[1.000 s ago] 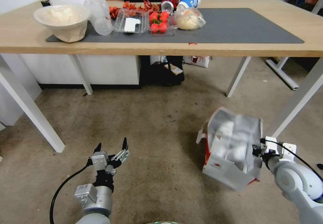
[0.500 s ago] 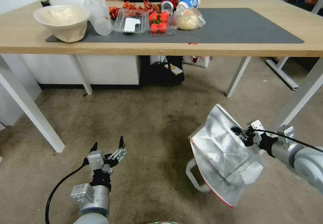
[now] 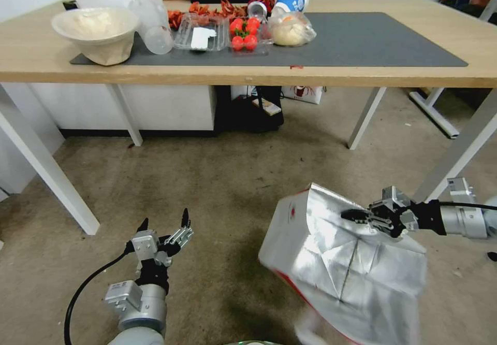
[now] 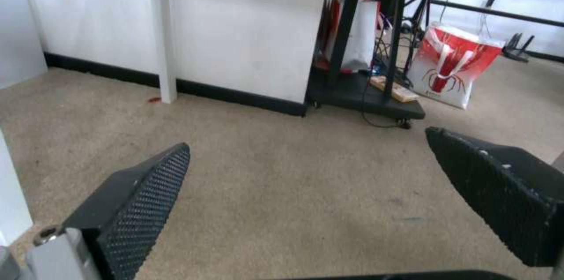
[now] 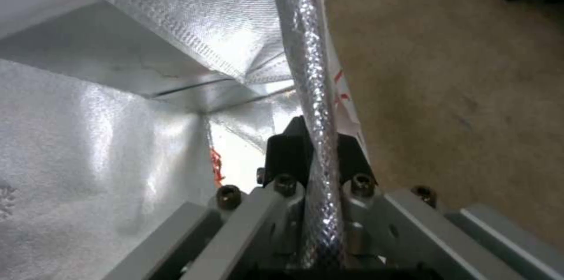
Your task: Pick up the food delivery bag from the floor and place it on the table.
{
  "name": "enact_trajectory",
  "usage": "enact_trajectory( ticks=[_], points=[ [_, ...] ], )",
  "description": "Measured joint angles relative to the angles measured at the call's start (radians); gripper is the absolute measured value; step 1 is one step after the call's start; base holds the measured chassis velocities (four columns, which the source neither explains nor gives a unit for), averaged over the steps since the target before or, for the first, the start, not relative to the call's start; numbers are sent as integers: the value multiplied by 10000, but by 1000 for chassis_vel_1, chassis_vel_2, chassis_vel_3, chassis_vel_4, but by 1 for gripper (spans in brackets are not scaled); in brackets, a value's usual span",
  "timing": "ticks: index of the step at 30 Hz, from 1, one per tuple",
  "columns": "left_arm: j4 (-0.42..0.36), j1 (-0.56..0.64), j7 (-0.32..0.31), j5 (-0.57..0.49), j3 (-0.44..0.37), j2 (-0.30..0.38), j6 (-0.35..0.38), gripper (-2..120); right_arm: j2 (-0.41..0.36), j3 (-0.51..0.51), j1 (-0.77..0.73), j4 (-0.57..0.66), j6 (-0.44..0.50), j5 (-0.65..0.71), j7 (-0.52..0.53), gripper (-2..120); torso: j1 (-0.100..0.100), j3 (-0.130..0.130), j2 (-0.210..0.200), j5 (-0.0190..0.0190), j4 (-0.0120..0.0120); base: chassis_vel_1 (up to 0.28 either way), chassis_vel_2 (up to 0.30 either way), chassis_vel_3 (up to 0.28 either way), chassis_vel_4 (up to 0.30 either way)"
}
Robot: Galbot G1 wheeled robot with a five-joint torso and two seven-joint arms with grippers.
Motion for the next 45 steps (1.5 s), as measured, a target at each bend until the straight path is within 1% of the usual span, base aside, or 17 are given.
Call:
enact_trajectory(
  ticks=[6, 9, 11, 13, 28, 34, 36, 38, 39, 42, 45],
  points=[
    [-9, -40, -24, 45, 23, -30, 147, 100, 8, 0, 11, -49, -19, 115, -250, 0, 0, 0, 0, -1, 1, 0, 0, 0, 0],
    [-12, -35, -30, 105, 18, -37, 173, 100, 5, 9, 8, -59, -53, 171, -443, 0, 0, 0, 0, 0, 0, 0, 0, 0, 0],
    [-44, -8, -31, 155, 17, -45, 174, 100, -60, 40, -16, -64, -68, 195, -766, 0, 0, 0, 0, 0, 1, 0, 0, 0, 0],
    [-52, -7, -41, 156, 18, -48, 172, 100, -78, 43, -19, -64, -70, 196, -808, 0, 0, 0, 0, -1, 1, 0, 0, 0, 0],
    [-88, 14, -171, 156, 83, -103, -41, 100, -260, 158, -54, 56, -86, 264, -1082, 0, 0, 0, 0, -1, 0, 0, 0, 0, 0],
    [-75, 23, -160, 134, 96, -90, -254, 100, -293, 170, -60, 170, -56, 249, -1236, 0, 1, 3, 17, -1, 1, 0, 0, 0, 0],
    [-76, 49, -130, 120, 104, -84, -262, 100, -294, 176, -59, 168, -17, 280, -1330, 0, 3, 41, 75, -2, -1, 0, 0, 0, 0],
    [-81, 60, -111, 109, 121, -81, -222, 100, -293, 194, -59, 174, -13, 334, -1350, 0, 5, 137, 175, -1, 0, 0, 0, 0, 0],
    [-81, 60, -111, 109, 121, -81, -222, 100, -293, 194, -59, 174, -13, 334, -1350, 0, 5, 137, 175, -1, 0, 0, 0, 0, 0],
    [-84, 58, -84, 109, 142, -81, -176, 100, -251, 198, -69, 232, -13, 375, -1354, 0, 20, 304, 353, -1, 0, 0, 0, 0, 0],
    [-83, 56, -81, 115, 142, -67, -175, 100, -240, 198, -83, 268, -14, 379, -1379, 0, 24, 383, 434, -2, 0, 0, 0, 0, 0]
  ],
)
